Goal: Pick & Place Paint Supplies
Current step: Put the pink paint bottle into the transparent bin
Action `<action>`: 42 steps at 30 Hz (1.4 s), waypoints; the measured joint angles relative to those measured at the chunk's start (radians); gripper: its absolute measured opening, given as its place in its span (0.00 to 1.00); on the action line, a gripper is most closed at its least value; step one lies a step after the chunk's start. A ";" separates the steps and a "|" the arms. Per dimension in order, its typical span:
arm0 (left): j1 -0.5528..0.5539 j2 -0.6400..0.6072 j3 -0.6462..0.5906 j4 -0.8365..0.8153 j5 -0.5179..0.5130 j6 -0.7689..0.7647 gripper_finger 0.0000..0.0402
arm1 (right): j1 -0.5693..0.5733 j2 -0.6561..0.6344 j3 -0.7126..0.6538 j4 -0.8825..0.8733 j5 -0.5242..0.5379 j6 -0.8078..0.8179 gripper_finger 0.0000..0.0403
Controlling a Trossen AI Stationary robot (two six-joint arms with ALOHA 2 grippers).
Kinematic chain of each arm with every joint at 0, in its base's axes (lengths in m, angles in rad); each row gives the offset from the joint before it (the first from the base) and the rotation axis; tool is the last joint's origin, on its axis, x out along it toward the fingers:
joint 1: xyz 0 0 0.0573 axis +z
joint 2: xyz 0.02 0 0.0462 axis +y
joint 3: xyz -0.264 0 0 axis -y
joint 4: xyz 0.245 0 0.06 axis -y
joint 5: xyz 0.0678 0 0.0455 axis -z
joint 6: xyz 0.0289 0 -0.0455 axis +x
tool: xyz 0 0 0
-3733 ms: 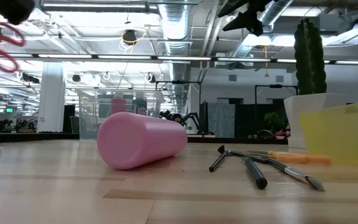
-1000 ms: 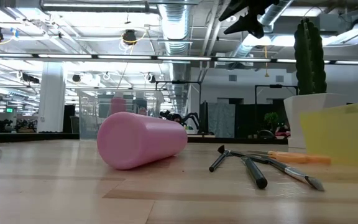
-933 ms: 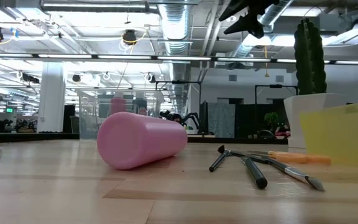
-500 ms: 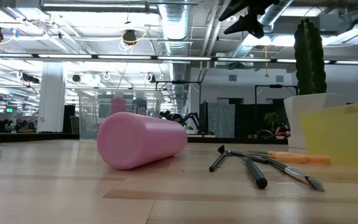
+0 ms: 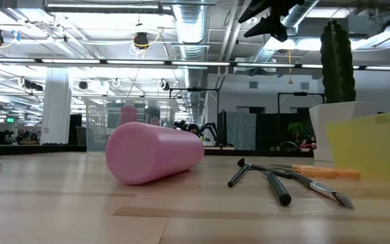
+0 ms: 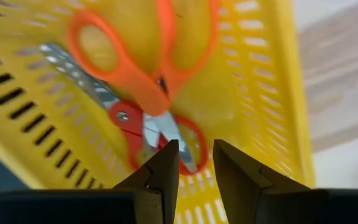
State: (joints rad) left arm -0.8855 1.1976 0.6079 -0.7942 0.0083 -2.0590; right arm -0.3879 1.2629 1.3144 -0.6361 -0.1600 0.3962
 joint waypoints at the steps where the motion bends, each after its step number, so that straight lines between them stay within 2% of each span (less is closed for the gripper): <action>1: 0.000 0.000 0.000 0.010 0.000 0.005 0.23 | 0.000 0.000 0.000 0.000 0.000 0.000 0.46; 10: 0.000 -0.017 0.000 0.123 -0.012 0.013 0.23 | 0.000 0.000 0.000 0.000 0.000 0.004 0.46; 18: 0.000 -0.145 0.000 0.143 -0.065 0.040 0.23 | 0.000 0.000 0.000 0.000 -0.007 0.005 0.46; 22: 0.000 -0.223 0.000 0.223 -0.190 0.121 0.23 | 0.001 0.000 0.000 0.000 -0.026 0.008 0.46; 28: 0.012 -0.299 0.000 0.315 -0.458 0.257 0.22 | 0.018 0.000 0.000 -0.015 -0.026 0.007 0.46; 33: 0.085 -0.315 0.000 0.355 -0.586 0.312 0.22 | 0.041 0.000 0.000 -0.094 -0.027 -0.005 0.46; 37: 0.186 -0.309 0.000 0.423 -0.593 0.408 0.22 | 0.061 0.000 0.000 -0.170 -0.027 -0.017 0.46; 42: 0.332 -0.289 0.000 0.595 -0.594 0.620 0.22 | 0.087 -0.007 0.000 -0.273 -0.026 -0.034 0.46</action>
State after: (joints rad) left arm -0.5535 0.9089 0.6079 -0.1990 -0.5858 -1.4386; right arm -0.3013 1.2556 1.3144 -0.9087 -0.1856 0.3626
